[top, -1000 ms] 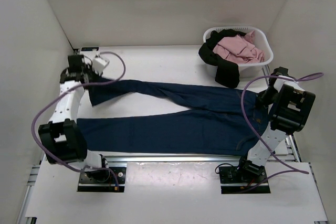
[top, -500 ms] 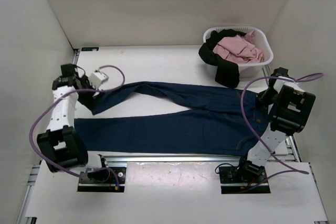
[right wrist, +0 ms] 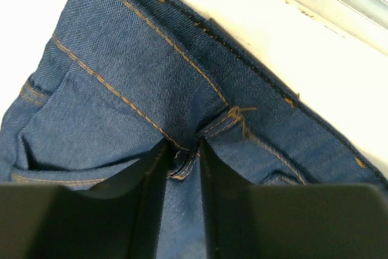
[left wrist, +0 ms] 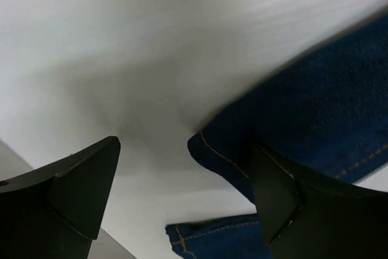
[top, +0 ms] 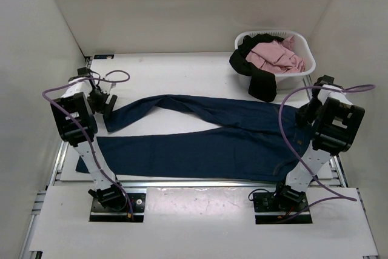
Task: Fold and stack the trousers
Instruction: Flatten the trousers out, then fold the trousers
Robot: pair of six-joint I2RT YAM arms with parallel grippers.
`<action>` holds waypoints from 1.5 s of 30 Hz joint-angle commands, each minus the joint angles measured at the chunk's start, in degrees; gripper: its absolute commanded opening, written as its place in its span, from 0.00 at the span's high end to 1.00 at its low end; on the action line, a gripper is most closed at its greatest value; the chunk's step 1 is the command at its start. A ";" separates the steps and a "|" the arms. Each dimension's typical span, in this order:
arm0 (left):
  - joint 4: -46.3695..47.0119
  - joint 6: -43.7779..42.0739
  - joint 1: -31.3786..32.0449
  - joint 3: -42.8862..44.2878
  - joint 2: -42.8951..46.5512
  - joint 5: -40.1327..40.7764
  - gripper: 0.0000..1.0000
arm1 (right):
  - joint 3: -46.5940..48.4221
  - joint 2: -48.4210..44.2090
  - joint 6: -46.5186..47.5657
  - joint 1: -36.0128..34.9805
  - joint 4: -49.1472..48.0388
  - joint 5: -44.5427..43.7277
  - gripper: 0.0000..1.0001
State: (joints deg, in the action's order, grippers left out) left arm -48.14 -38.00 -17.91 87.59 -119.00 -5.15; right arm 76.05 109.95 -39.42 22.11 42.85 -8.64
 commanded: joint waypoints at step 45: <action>4.99 -2.96 2.71 4.02 20.54 12.09 0.86 | 8.16 -9.63 -6.29 -9.01 4.52 -15.96 1.00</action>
State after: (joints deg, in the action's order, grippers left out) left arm -45.01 -40.05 -14.66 93.86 -107.00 3.88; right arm 86.35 109.84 -49.95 12.60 47.81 -20.82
